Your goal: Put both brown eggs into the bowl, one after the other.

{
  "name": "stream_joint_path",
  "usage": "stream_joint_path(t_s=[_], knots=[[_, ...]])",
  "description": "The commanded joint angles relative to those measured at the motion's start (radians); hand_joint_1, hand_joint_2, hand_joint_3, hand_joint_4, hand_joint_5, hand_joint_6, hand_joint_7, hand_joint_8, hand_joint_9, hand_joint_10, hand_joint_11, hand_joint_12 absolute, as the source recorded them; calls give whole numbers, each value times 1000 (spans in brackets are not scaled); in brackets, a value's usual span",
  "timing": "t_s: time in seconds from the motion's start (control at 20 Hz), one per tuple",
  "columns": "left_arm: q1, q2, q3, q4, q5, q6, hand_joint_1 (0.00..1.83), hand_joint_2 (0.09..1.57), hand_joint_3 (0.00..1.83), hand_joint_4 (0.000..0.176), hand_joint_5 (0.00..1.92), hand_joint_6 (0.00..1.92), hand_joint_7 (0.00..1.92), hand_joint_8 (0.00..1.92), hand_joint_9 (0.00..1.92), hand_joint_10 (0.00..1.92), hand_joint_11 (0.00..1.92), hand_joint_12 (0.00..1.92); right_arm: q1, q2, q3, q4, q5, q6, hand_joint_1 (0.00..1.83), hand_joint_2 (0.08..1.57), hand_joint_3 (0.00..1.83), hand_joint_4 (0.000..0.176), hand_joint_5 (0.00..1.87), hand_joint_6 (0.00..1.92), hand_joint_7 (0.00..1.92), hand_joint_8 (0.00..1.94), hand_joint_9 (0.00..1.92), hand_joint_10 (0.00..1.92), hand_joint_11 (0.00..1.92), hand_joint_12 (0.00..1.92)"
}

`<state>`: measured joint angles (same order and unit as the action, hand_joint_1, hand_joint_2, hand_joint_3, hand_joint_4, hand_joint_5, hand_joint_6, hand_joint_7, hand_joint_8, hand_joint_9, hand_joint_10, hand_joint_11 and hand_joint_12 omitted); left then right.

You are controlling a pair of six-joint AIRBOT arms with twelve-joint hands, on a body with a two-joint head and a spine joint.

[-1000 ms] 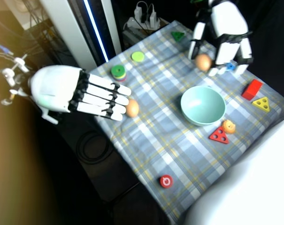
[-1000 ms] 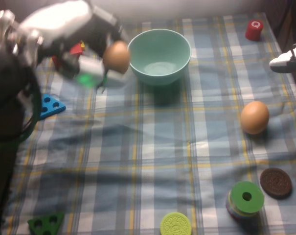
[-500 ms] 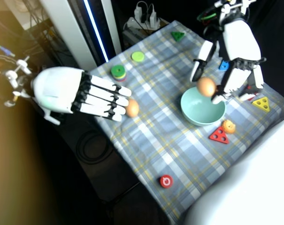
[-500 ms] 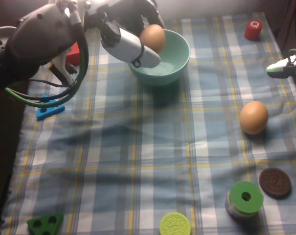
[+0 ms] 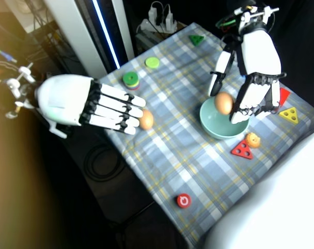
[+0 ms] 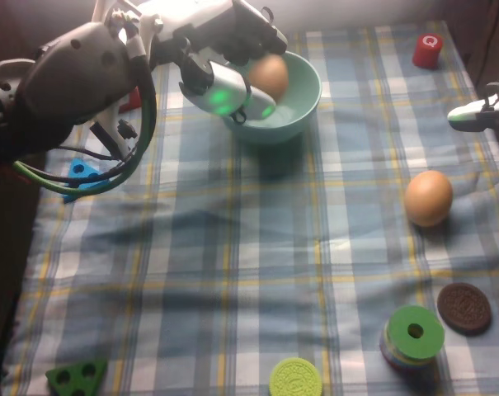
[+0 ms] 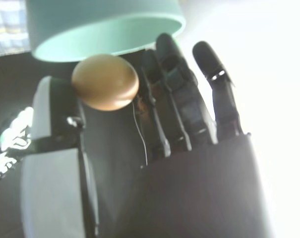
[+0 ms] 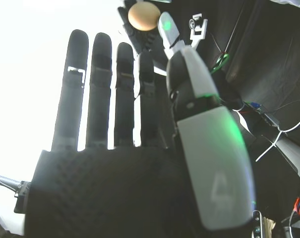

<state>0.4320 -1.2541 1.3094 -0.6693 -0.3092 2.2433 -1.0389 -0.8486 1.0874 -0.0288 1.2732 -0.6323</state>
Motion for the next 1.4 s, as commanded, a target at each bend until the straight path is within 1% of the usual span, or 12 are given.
stream_joint_path(t_s=[0.0, 0.2, 0.3, 0.45, 0.55, 0.7, 0.8, 0.9, 1.05, 1.2, 1.25, 1.35], knots=[[-2, 6, -11, 25, -119, -6, 977, 1019, 1, 110, 467, 0, 533, 0, 631, 1, 76, 991, 9, 0, 5, 23, 119, 5, 906, 1273, 2, 0, 558, 1, 696, 3, 720, 10, 524, 536], [21, 42, -69, 55, -182, -25, 927, 990, 0, 173, 346, 0, 429, 0, 573, 4, 80, 976, 9, 0, 5, 23, 119, 5, 874, 1281, 1, 0, 543, 1, 662, 0, 691, 0, 594, 336], [48, 79, -109, 110, -241, -135, 863, 998, 0, 176, 294, 0, 401, 0, 535, 0, 87, 920, 10, -1, 5, 24, 119, 5, 867, 1272, 2, 0, 534, 0, 647, 0, 709, 10, 662, 302], [109, 166, -206, 214, -380, -315, 824, 1018, 5, 176, 223, 0, 337, 0, 452, 0, 61, 899, 10, -3, 5, 24, 119, 7, 893, 1245, 0, 0, 518, 0, 646, 0, 828, 7, 766, 395], [139, 210, -261, 236, -446, -327, 791, 1019, 4, 170, 236, 0, 374, 2, 474, 6, 54, 946, 10, -4, 5, 24, 119, 8, 938, 1228, 0, 0, 507, 0, 648, 1, 856, 0, 752, 532], [207, 283, -343, 301, -562, -419, 749, 1018, 0, 146, 279, 3, 404, 4, 483, 8, 59, 1009, 23, -4, 8, 13, 115, 8, 1024, 1190, 0, 0, 507, 2, 655, 0, 717, 0, 591, 400], [263, 334, -385, 350, -632, -534, 834, 940, 0, 101, 325, 7, 398, 0, 413, 0, 1, 1004, 46, -8, 15, -17, 80, 8, 957, 1193, 0, 0, 462, 0, 577, 0, 608, 0, 529, 241], [321, 388, -427, 387, -707, -627, 877, 904, 0, 110, 345, 2, 419, 2, 451, 9, 3, 1207, 85, -15, 31, -66, 24, 30, 901, 1169, 0, 0, 458, 0, 526, 0, 527, 0, 449, 181], [393, 449, -462, 408, -798, -733, 942, 901, 0, 140, 293, 1, 379, 1, 430, 7, 0, 1157, 133, -37, 71, -139, -58, 100, 913, 1111, 0, 0, 483, 8, 525, 3, 543, 8, 520, 168], [448, 487, -475, 417, -856, -831, 884, 942, 7, 115, 267, 0, 399, 0, 452, 2, 0, 1253, 198, -54, 92, -218, -175, 106, 1062, 1049, 0, 0, 403, 0, 437, 0, 471, 0, 441, 264], [467, 491, -475, 417, -874, -868, 882, 963, 7, 93, 282, 4, 432, 7, 458, 3, 0, 1212, 217, -68, 105, -243, -213, 111, 1030, 1024, 0, 90, 336, 0, 467, 3, 609, 10, 479, 662], [484, 492, -474, 416, -891, -898, 890, 964, 4, 106, 304, 7, 428, 3, 446, 1, 0, 1178, 236, -86, 121, -274, -254, 128, 1041, 1019, 0, 101, 323, 3, 476, 1, 597, 2, 398, 772]])
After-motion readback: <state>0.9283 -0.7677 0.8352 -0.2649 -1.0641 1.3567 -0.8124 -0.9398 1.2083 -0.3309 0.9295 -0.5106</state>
